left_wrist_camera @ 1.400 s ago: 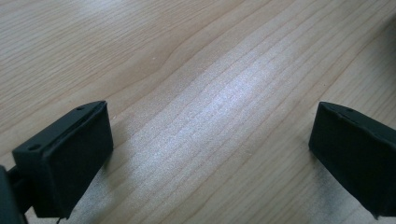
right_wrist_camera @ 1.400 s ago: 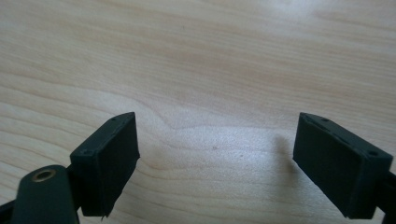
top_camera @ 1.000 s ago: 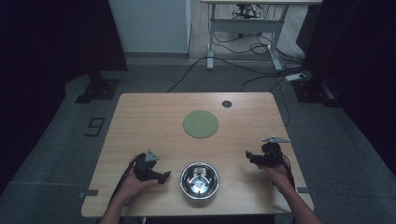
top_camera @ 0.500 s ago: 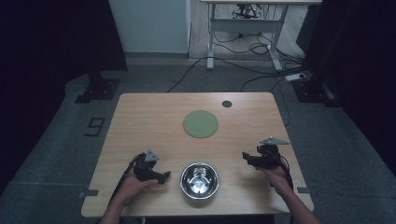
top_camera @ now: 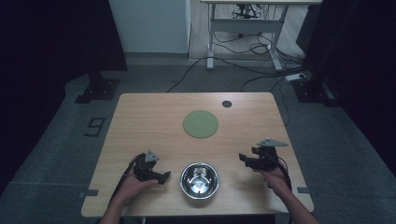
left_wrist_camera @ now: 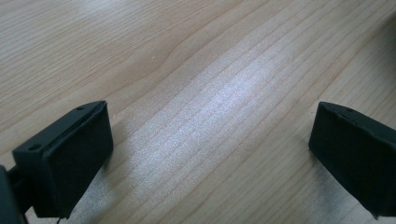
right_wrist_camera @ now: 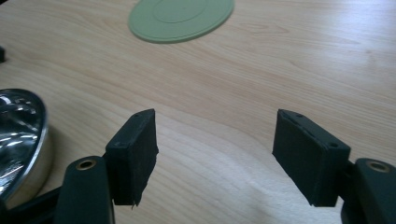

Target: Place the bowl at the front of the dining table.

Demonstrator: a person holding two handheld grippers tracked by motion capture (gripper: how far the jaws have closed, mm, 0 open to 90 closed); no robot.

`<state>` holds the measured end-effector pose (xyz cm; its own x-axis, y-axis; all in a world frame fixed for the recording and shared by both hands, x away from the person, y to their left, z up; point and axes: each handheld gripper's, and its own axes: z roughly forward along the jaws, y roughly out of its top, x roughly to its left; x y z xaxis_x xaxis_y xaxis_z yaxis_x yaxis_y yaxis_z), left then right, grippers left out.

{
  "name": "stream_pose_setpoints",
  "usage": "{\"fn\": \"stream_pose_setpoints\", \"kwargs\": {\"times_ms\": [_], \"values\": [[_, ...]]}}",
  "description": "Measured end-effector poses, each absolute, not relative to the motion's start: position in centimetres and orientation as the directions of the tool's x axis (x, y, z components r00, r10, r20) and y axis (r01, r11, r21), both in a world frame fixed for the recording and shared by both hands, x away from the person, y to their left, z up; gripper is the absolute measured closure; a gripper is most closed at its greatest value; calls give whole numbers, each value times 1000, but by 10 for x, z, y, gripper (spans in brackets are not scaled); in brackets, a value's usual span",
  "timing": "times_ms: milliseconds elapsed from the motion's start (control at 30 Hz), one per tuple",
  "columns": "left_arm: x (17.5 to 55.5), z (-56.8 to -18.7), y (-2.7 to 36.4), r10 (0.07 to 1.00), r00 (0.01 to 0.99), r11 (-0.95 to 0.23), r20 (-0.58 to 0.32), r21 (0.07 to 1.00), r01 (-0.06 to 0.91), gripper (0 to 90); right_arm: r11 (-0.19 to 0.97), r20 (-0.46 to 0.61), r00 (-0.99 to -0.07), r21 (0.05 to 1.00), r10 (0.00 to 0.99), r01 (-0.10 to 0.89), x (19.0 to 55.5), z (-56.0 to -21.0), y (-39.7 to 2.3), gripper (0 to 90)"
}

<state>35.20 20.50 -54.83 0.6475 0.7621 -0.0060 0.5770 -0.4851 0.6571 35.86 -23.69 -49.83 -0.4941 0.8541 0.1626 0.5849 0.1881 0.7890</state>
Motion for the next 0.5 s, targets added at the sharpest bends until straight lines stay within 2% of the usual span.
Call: {"fn": "stream_pose_setpoints", "kwargs": {"times_ms": [500], "values": [[352,-548,205,762,648,-485,-6,657,577,0,223,170,-554,790,815,570,352,-496,-222,338]]}}
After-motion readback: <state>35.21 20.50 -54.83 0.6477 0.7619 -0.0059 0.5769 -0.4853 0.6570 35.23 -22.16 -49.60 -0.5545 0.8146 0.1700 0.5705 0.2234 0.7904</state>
